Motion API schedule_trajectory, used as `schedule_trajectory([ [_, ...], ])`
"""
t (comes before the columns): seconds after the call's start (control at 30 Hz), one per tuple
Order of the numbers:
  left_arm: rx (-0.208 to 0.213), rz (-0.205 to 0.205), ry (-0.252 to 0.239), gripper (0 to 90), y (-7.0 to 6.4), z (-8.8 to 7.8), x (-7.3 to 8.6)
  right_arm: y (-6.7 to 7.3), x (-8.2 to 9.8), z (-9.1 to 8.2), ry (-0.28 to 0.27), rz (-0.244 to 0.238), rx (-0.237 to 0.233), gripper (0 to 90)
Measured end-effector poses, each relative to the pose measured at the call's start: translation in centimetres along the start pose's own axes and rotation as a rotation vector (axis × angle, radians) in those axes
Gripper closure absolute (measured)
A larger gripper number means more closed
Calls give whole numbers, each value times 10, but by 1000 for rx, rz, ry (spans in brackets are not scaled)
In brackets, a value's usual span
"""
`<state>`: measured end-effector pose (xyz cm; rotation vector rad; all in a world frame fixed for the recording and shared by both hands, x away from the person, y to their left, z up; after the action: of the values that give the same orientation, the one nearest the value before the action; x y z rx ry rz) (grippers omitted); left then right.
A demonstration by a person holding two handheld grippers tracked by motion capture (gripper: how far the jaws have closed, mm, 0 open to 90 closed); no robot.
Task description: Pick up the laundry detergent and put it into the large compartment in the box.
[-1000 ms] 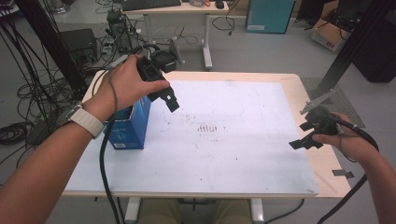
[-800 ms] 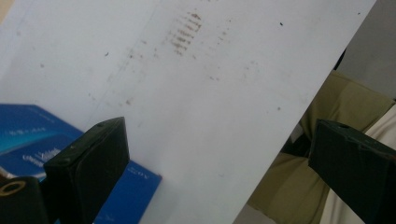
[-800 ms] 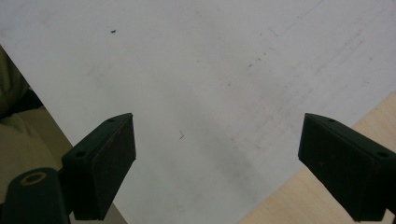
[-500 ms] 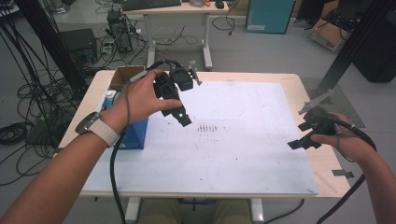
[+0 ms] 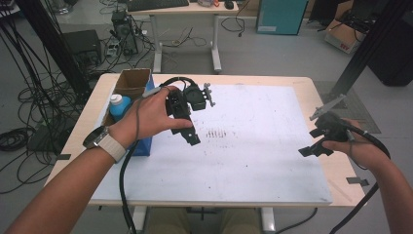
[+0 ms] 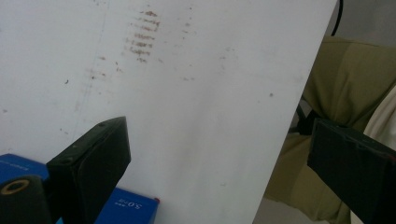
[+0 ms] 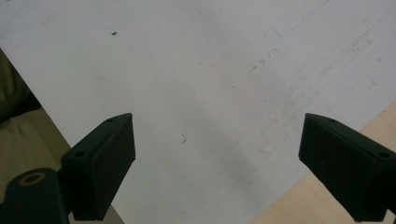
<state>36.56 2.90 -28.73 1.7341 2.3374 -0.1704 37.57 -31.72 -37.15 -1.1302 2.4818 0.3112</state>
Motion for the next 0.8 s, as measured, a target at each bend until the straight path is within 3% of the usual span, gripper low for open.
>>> schedule_trajectory([
  [0.3, 11, -1, -4, 65, -5, 7, -1, 3, -2, 0, -2, -6, 0, 107],
  [0.8, -7, -31, 1, 65, 2, 12, 4, 2, -7, 4, -9, -18, -8, 106],
])
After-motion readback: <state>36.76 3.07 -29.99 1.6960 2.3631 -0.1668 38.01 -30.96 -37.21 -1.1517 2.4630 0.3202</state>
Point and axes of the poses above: each handheld gripper's, and its own axes: z roughly forward along the jaws, x roughly out of its underside, y roughly to its left, the point moved 9 cm from there along z, roughly forward along the jaws, and after that the axes turned 2 degrees about -y, right-handed, at the moved point
